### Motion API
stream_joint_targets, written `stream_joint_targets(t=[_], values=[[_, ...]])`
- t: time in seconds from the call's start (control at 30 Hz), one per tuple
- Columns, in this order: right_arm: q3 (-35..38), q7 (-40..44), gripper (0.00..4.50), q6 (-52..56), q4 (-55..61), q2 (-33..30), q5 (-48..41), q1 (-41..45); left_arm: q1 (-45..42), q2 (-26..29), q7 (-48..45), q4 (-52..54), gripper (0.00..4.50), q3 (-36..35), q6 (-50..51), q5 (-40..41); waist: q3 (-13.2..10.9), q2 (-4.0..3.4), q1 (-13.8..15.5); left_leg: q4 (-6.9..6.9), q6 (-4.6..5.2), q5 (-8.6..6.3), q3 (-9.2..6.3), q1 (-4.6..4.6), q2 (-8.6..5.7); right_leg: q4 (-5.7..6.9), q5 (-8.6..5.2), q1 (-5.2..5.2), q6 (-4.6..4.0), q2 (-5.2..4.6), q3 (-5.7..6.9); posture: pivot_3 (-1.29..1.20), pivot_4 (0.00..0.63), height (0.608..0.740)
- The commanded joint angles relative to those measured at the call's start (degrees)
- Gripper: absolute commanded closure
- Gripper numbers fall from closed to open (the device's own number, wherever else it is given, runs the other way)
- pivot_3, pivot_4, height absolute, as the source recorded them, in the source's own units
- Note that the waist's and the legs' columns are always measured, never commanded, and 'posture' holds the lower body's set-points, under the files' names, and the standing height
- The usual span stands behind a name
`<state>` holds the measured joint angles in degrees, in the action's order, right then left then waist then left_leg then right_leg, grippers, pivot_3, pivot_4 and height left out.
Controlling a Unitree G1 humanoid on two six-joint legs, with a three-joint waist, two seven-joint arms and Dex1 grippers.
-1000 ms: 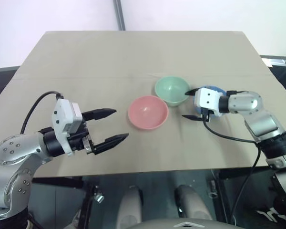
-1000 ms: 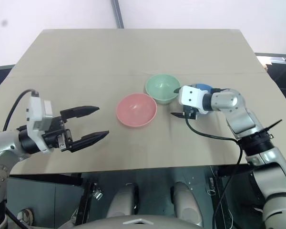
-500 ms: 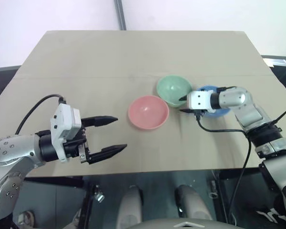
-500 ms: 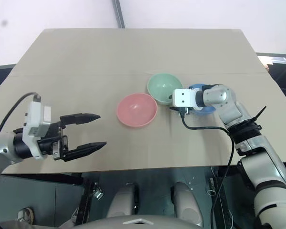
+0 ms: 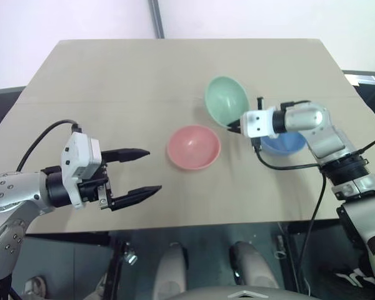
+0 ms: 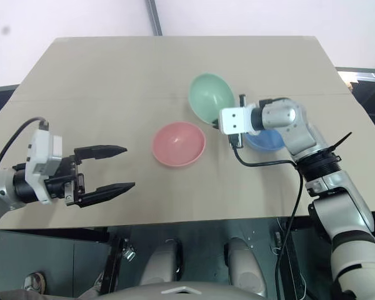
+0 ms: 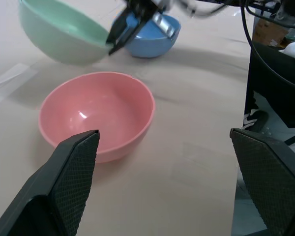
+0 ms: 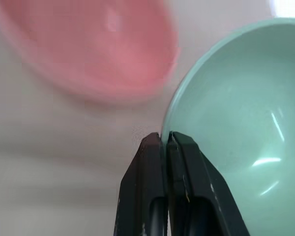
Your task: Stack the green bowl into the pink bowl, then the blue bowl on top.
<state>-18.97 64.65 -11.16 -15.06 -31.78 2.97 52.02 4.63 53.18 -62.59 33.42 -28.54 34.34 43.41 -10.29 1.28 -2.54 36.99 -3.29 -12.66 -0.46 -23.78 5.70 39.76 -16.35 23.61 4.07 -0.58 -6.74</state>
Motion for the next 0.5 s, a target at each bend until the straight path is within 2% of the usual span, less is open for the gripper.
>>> stream_joint_targets(t=[0.03, 0.17, 0.3, 0.4, 0.43, 0.5], values=[[1.44, 6.83, 4.48, 11.66, 16.96, -1.16, -10.93, -2.20, -0.24, 0.69, -1.24, -1.73, 0.00, 0.12, -2.59, -1.20, 0.00, 0.00, 0.14, -0.03, 0.00, 0.00, 0.00, 0.00, 0.00, -0.01, 0.00, 0.00, 0.00, 0.00, 0.00, 0.00, 0.150, 0.740], [-0.29, 7.35, 4.48, 19.99, 25.57, -0.24, -13.85, -3.87, 0.49, 0.87, -2.52, -4.80, 0.00, -0.12, -4.71, -3.31, 0.00, 0.00, 0.21, -0.06, 0.00, 0.00, 0.00, 0.00, -0.01, -0.03, 0.00, 0.00, -0.01, -0.02, 0.03, 0.00, 0.150, 0.740], [-2.41, 6.84, 4.48, 21.72, 25.32, 2.27, -12.78, -3.35, 2.50, 1.28, -4.57, -7.07, 0.00, -0.61, -7.78, -5.86, 0.00, 0.01, -0.09, -0.07, 0.00, 0.00, 0.02, 0.04, 0.02, 0.00, -0.01, 0.04, -0.01, 0.01, 0.02, 0.00, 0.150, 0.740], [-3.17, 6.06, 3.44, 20.82, 22.96, 3.15, -10.84, -3.37, 3.19, 1.29, -4.85, -7.10, 0.00, -0.95, -8.36, -6.11, 0.00, 0.01, 0.19, -0.08, 0.00, 0.00, 0.01, -0.01, 0.02, 0.00, -0.01, 0.10, -0.02, 0.02, 0.02, 0.00, 0.150, 0.740], [-3.21, 5.91, 2.87, 20.55, 22.48, 3.25, -10.40, -3.52, 3.34, 1.26, -4.87, -7.04, 0.00, -1.04, -8.46, -6.14, 0.00, 0.01, 0.28, -0.08, 0.00, 0.00, 0.02, -0.03, 0.01, -0.03, -0.01, 0.09, -0.02, 0.00, 0.02, 0.00, 0.150, 0.740], [-2.88, 4.65, 2.08, 18.57, 21.95, 2.86, -8.67, -4.25, 3.86, 1.18, -4.87, -6.74, 0.00, -1.41, -8.45, -6.12, 0.00, 0.01, 0.27, -0.08, 0.00, 0.00, 0.04, -0.06, 0.00, -0.06, -0.01, 0.09, -0.02, -0.03, 0.02, 0.00, 0.150, 0.740]])
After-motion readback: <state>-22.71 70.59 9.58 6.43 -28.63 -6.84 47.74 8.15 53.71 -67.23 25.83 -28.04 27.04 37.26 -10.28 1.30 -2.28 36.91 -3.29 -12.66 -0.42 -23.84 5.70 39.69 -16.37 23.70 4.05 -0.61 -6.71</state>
